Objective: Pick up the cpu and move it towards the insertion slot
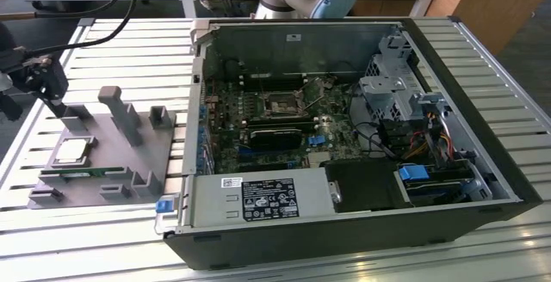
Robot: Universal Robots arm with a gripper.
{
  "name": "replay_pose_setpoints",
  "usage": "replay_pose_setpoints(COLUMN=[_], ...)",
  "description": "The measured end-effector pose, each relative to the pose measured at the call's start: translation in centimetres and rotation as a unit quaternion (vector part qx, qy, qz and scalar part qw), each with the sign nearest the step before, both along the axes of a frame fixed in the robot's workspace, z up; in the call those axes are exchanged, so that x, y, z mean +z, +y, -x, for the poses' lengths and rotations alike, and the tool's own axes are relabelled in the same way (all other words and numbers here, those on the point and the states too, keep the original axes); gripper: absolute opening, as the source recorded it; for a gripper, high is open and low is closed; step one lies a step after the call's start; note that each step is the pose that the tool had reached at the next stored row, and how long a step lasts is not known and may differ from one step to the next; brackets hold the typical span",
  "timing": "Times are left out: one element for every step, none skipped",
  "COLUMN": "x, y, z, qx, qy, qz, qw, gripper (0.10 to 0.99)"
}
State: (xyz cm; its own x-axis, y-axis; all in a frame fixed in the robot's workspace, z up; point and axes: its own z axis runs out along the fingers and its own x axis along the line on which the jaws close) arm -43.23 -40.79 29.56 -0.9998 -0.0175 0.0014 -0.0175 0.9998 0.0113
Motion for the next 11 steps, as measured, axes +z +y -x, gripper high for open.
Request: replay_pose_setpoints(x=[-0.17, -0.34, -0.48, -0.60, -0.71, -0.81, -0.90, -0.95, -0.98, -1.02, -1.06], y=[0.00, 0.00, 0.00, 0.00, 0.00, 0.00, 0.00, 0.00, 0.00, -0.01, -0.01], z=[0.00, 0.00, 0.00, 0.00, 0.00, 0.00, 0.00, 0.00, 0.01, 0.01, 0.01], qx=[0.000, 0.000, 0.000, 0.000, 0.000, 0.000, 0.000, 0.000, 0.000, 0.000, 0.000], qy=[0.0000, 0.0001, 0.0001, 0.0001, 0.0001, 0.0001, 0.0001, 0.0002, 0.0003, 0.0002, 0.0002], qz=[0.0000, 0.0000, 0.0000, 0.0000, 0.0000, 0.0000, 0.0000, 0.0000, 0.0001, 0.0000, 0.0000], qw=[1.0000, 1.0000, 1.0000, 1.0000, 1.0000, 1.0000, 1.0000, 1.0000, 1.0000, 1.0000, 1.0000], gripper=[0.675, 0.675, 0.675, 0.675, 0.675, 0.675, 0.675, 0.675, 0.675, 0.675, 0.675])
